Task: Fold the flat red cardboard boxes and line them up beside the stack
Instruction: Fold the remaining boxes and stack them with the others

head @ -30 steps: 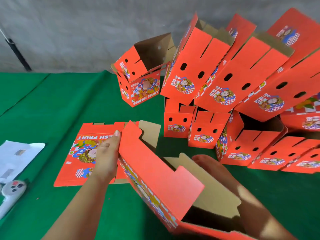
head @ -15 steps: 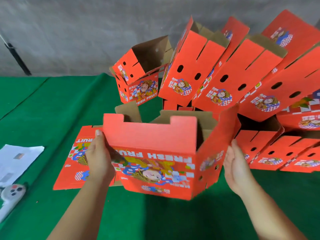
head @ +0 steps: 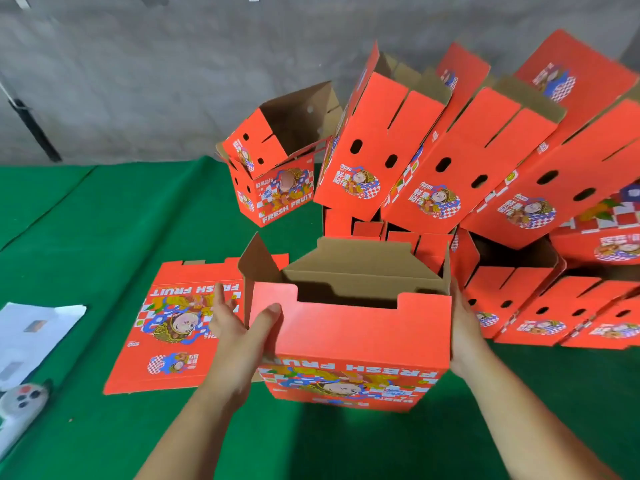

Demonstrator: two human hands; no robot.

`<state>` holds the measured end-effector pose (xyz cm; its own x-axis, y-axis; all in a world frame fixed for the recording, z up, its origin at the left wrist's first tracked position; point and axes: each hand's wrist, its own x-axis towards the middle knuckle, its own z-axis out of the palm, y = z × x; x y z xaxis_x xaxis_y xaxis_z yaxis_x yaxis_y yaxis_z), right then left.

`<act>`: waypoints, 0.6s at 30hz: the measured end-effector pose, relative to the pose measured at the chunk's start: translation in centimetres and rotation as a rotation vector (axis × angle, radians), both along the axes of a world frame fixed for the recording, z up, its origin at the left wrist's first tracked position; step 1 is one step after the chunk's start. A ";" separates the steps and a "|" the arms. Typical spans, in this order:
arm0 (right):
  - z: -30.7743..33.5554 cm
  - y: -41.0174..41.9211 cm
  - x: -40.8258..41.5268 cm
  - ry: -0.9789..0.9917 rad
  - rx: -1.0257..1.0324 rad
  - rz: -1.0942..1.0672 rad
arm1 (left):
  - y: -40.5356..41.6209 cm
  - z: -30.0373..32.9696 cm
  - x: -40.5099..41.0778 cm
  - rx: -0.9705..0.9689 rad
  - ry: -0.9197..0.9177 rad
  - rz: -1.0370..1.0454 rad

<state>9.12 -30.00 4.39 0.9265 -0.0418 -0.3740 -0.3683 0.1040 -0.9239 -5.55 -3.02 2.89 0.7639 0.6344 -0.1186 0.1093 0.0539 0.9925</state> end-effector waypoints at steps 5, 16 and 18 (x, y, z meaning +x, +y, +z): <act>1.5 -0.8 -1.3 0.165 0.071 0.344 | 1.8 1.8 -0.2 0.090 0.170 -0.210; 1.4 -2.6 -0.4 -0.145 0.038 0.304 | 1.1 2.5 2.3 -0.284 0.252 -0.180; 0.8 -2.7 -0.4 -0.203 0.023 0.289 | 0.6 2.2 2.4 -0.186 0.190 -0.072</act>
<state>8.71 -32.74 5.14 0.9544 0.2392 -0.1787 -0.1944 0.0435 -0.9800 -3.19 -2.40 5.05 0.7595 0.5328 -0.3732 0.3025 0.2186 0.9277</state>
